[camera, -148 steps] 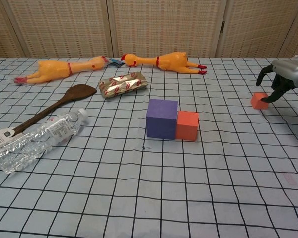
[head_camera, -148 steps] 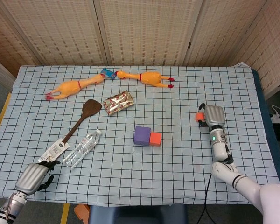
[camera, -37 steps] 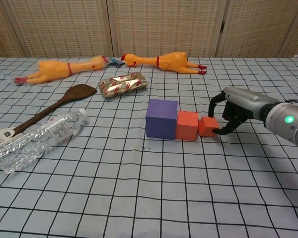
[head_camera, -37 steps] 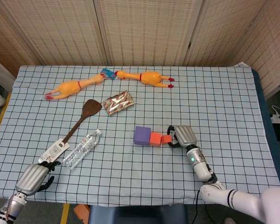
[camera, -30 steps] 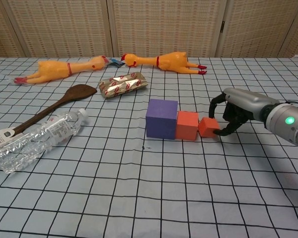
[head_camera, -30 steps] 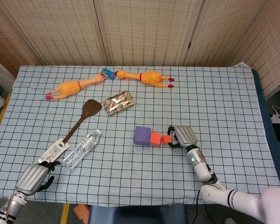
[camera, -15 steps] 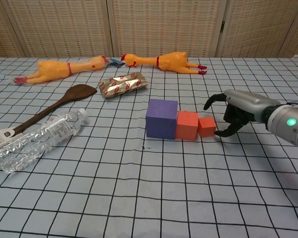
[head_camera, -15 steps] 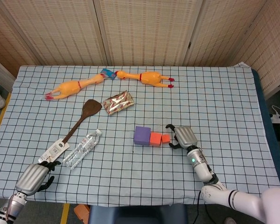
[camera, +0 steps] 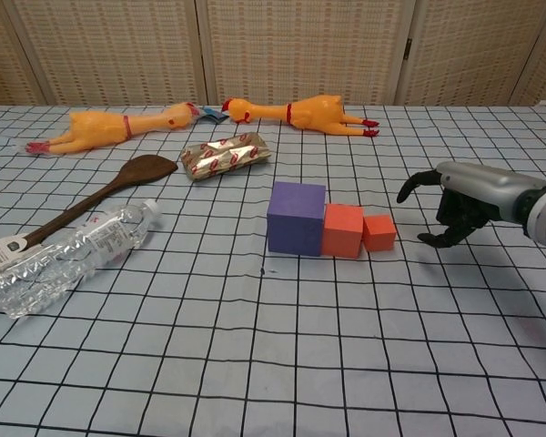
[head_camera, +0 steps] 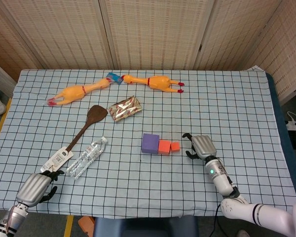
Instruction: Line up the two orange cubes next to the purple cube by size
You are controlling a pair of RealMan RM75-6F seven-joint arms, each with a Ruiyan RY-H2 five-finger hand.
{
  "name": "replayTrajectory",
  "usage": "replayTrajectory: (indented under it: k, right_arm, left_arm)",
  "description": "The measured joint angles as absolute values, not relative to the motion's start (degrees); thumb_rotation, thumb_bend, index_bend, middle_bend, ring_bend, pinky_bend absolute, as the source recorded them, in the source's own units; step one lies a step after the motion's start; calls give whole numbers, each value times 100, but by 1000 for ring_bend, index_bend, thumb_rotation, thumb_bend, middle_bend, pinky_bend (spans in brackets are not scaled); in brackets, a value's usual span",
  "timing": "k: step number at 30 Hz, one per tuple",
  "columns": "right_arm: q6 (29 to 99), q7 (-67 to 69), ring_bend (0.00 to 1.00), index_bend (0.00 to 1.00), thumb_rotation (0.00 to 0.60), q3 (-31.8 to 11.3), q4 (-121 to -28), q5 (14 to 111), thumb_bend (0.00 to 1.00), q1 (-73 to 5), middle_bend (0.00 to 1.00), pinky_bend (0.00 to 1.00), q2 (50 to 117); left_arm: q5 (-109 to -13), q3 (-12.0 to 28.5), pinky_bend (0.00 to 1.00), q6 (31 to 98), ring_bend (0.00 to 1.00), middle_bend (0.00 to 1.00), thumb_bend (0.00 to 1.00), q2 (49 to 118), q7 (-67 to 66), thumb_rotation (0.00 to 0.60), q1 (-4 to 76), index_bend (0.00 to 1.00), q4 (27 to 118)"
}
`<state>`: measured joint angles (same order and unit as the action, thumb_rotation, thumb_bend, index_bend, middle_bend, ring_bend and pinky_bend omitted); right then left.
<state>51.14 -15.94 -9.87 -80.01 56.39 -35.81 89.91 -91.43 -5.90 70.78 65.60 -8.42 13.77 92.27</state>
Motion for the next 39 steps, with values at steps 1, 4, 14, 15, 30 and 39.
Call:
replayTrajectory:
  k: [1,4,14,15,30,39]
  right_arm:
    - [5099,-1632,914,264,600,-984,-8021,5590,351,-3585,984,988,8974]
    - [5075,-1724,914,264,600,-973,-8033,5473,401,-3604,984,988,8959]
    - [5100,-1884,914,296,600,-947,-7986,5316,546,-3661,984,988,9031]
    - [5108,-1893,914,301,600,-948,-7980,5301,548,-3666,984,988,9042]
    - [4995,-1707,914,357,600,-917,-7945,5337,562,-3708,984,988,9070]
    - [4950,-1611,914,358,600,-885,-7910,5393,562,-3719,984,988,9088]
  left_arm:
    - [-9142,-590,610,7075,375,417,480,6561,-846,600,1377,273,9228]
    - [-9137,-592,610,7066,375,417,479,6565,-858,600,1378,273,9228]
    - [-9124,-589,609,7055,375,417,480,6567,-853,600,1382,273,9226]
    - [-9126,-588,609,7059,375,417,479,6566,-848,600,1381,273,9226]
    - [-9135,-590,610,7078,375,418,480,6562,-847,600,1374,273,9230]
    - [-9131,-588,610,7081,375,417,479,6554,-848,600,1371,273,9236]
